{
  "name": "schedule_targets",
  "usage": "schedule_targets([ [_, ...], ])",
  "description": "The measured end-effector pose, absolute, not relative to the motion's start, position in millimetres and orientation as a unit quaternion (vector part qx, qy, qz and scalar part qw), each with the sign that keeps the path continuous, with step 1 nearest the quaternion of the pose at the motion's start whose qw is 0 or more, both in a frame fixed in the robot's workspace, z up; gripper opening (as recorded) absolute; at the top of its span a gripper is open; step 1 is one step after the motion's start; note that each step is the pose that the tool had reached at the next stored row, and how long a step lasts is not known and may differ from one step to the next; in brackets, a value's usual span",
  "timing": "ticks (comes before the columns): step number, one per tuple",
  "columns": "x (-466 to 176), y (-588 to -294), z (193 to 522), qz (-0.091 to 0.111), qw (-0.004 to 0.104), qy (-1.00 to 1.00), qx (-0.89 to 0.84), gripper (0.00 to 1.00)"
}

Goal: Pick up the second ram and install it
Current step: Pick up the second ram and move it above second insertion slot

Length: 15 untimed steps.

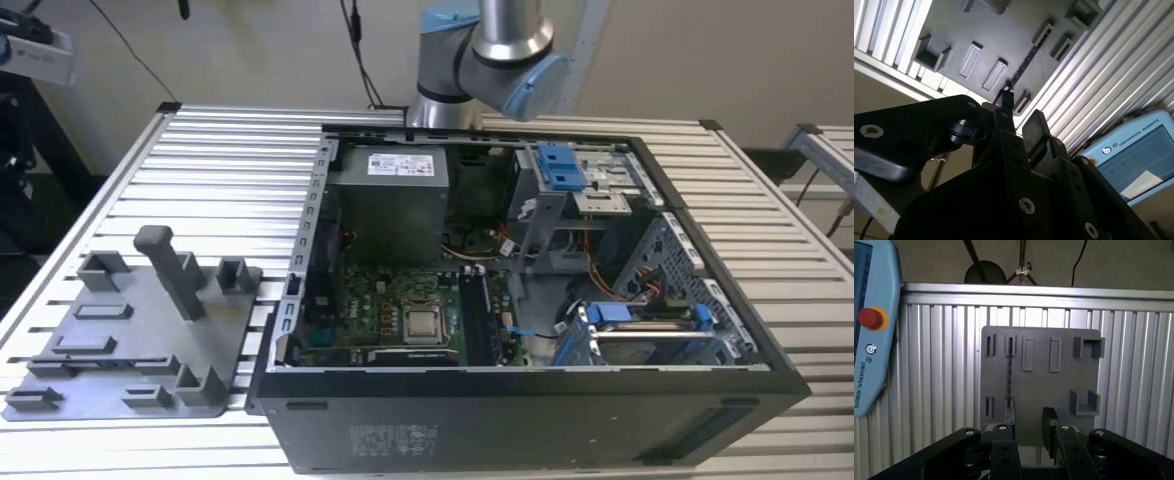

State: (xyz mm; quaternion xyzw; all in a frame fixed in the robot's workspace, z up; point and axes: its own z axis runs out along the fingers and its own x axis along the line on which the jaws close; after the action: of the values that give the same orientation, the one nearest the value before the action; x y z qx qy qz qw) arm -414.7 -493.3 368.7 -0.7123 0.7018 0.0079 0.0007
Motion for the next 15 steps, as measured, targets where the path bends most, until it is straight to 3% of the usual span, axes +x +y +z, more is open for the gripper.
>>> schedule_targets([
  [1,-415,-495,368,0.011,0.004,0.702,-0.712,0.36],
  [15,-415,-499,348,0.016,0.000,0.689,-0.724,0.36],
])
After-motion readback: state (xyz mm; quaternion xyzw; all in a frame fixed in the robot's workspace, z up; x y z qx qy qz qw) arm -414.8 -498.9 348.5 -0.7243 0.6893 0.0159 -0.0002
